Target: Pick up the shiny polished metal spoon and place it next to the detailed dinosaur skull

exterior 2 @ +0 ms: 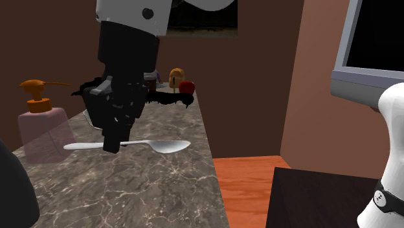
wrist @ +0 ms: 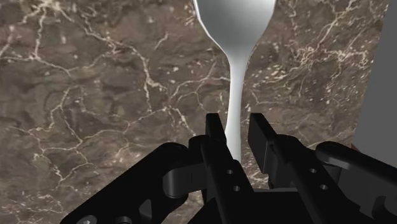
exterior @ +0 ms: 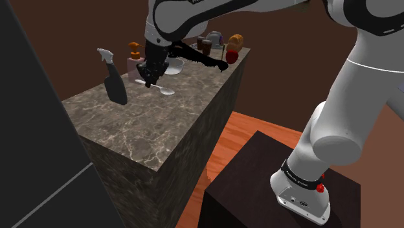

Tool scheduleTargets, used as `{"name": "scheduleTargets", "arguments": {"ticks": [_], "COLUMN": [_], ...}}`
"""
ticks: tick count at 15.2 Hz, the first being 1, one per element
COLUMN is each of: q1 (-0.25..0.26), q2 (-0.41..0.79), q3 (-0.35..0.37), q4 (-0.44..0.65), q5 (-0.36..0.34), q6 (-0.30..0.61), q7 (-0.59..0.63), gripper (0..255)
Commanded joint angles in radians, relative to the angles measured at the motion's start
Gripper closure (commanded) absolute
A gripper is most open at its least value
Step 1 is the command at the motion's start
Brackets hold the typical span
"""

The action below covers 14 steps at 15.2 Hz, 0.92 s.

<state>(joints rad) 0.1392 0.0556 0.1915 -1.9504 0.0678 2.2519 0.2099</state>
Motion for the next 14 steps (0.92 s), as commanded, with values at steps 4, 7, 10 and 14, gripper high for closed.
{"name": "scheduleTargets", "arguments": {"ticks": [4,7,10,14], "q1": [0.001,0.000,0.000,-0.001], "q2": [-0.016,-0.023,-0.028,-0.032], "q3": [0.001,0.000,0.000,0.000], "q4": [0.049,0.082,0.116,0.166], "q5": [0.000,0.000,0.000,-0.001], "q6": [-0.066,-0.105,-0.144,-0.197], "q7": [0.006,0.008,0.010,0.013], "gripper": [255,255,255,255]}}
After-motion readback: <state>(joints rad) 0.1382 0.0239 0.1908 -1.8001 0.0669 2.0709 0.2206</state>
